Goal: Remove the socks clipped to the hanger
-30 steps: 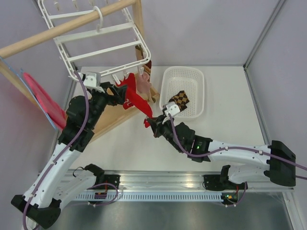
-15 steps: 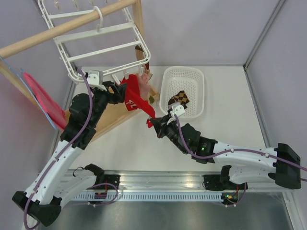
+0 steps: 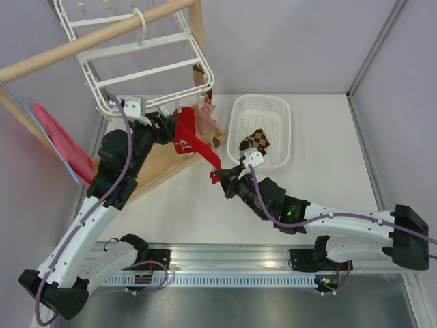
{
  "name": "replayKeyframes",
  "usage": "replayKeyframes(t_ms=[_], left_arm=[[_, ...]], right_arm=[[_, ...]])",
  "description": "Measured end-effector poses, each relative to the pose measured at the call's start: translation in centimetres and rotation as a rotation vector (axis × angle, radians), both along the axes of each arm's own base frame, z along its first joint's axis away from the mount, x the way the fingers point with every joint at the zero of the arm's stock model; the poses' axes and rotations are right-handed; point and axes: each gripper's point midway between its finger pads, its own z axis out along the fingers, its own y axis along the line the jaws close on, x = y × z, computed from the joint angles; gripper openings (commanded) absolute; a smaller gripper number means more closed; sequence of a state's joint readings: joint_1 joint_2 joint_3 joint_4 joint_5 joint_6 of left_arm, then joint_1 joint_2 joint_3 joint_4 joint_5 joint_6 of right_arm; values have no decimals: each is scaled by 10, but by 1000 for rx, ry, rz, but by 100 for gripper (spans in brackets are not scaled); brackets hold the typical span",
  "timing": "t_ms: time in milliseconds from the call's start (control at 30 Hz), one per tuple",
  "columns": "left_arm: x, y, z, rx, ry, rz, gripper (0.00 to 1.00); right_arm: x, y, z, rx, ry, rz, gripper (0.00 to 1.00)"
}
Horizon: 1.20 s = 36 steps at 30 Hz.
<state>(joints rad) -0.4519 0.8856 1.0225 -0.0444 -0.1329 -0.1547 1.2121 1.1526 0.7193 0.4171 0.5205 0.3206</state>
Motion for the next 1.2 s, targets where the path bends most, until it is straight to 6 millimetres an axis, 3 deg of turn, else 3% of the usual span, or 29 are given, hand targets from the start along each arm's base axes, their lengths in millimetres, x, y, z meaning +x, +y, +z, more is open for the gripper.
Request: replayKeyframes(t_ms=[100, 167, 333, 367, 700, 800, 833, 867, 967, 1200], left_arm=[[2, 0, 2, -7, -6, 5, 46], [4, 1, 3, -11, -8, 8, 27], [6, 0, 1, -16, 1, 4, 13], [6, 0, 1, -17, 1, 4, 3], [4, -4, 7, -26, -18, -24, 2], [1, -6, 10, -31, -29, -39, 26], [1, -7, 11, -32, -31, -44, 51], [0, -8, 11, -30, -33, -49, 62], [-1, -9, 13, -44, -32, -56, 77], [-1, -9, 14, -57, -34, -57, 81]], right_arm=[[0, 0, -1, -1, 2, 0, 1], [0, -1, -4, -3, 6, 0, 1], [-1, 0, -5, -4, 9, 4, 1], [-1, 0, -5, -4, 9, 4, 1], [-1, 2, -6, 3, 13, 7, 1], [-1, 2, -8, 2, 16, 8, 1], [-1, 2, -9, 2, 16, 8, 1], [-1, 2, -9, 3, 17, 8, 1], [-2, 2, -10, 5, 21, 8, 1], [-2, 3, -11, 6, 23, 14, 1]])
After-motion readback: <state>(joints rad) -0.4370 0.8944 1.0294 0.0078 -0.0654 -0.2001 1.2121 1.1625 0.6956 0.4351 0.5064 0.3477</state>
